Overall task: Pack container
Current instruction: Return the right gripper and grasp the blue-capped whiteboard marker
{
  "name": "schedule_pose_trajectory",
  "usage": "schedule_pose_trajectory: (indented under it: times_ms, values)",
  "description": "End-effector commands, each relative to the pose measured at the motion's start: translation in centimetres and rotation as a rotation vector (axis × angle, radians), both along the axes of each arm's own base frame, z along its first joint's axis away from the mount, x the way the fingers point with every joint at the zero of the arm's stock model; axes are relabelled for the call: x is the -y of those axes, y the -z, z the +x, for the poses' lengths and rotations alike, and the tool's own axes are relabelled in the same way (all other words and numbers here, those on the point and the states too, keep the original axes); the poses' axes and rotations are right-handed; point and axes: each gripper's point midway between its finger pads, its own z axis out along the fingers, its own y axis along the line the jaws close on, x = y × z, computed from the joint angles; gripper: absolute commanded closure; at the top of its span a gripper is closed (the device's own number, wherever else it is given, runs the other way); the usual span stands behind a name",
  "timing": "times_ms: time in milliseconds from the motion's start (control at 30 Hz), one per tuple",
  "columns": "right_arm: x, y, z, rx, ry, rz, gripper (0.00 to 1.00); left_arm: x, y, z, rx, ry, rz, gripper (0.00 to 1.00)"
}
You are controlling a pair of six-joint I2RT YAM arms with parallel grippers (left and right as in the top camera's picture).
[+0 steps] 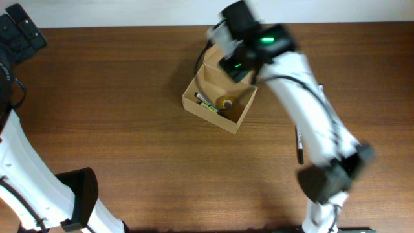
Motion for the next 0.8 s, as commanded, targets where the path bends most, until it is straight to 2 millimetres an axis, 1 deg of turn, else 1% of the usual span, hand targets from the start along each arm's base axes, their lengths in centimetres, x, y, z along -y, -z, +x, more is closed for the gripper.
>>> schedule_pose_trajectory:
  times_ms: [0,33,67,133,167,200,233,300,400,467,533,633,767]
  values:
    - [7.6,-7.8,-0.3,0.181,0.231,0.054,0.53,-0.2,0.3,0.2,-0.012,0.004,0.001,0.00]
    - [10.2,-8.7,-0.2,0.201,0.304,0.070,0.53,-0.2,0.3,0.2,-0.012,0.004,0.001,0.00]
    - [12.9,-9.0,0.0,0.210,0.376,0.083,0.53,-0.2,0.3,0.2,-0.012,0.004,0.001,0.00]
    - [17.0,-8.6,0.4,0.203,0.495,0.096,0.53,-0.2,0.3,0.2,-0.012,0.004,0.001,0.00]
    - [19.1,-7.8,0.4,0.185,0.554,0.098,0.53,-0.2,0.3,0.2,-0.012,0.004,0.001,0.00]
    - [21.3,-6.5,0.5,0.154,0.621,0.101,0.53,-0.2,0.3,0.2,-0.012,0.004,0.001,0.00]
    - [22.9,-5.1,0.5,0.120,0.671,0.110,0.53,-0.2,0.3,0.2,-0.012,0.004,0.001,0.00]
    - [25.0,-1.9,0.6,0.040,0.715,0.130,0.53,-0.2,0.3,0.2,-0.012,0.004,0.001,0.00]
    - [27.4,3.9,0.9,-0.065,0.767,0.140,0.52,-0.2,0.3,0.2,-0.012,0.004,0.001,0.00]
    - [28.5,7.4,0.6,-0.136,0.783,0.117,0.50,-0.2,0.3,0.2,-0.012,0.004,0.001,0.00]
    - [29.1,10.9,0.2,-0.211,0.788,0.097,0.48,-0.2,0.3,0.2,-0.012,0.004,0.001,0.00]
    - [29.1,15.2,0.0,-0.315,0.770,0.068,0.47,-0.2,0.3,0.2,-0.012,0.004,0.001,0.00]
    - [29.1,19.0,0.1,-0.396,0.768,0.053,0.47,-0.2,0.3,0.2,-0.012,0.004,0.001,0.00]
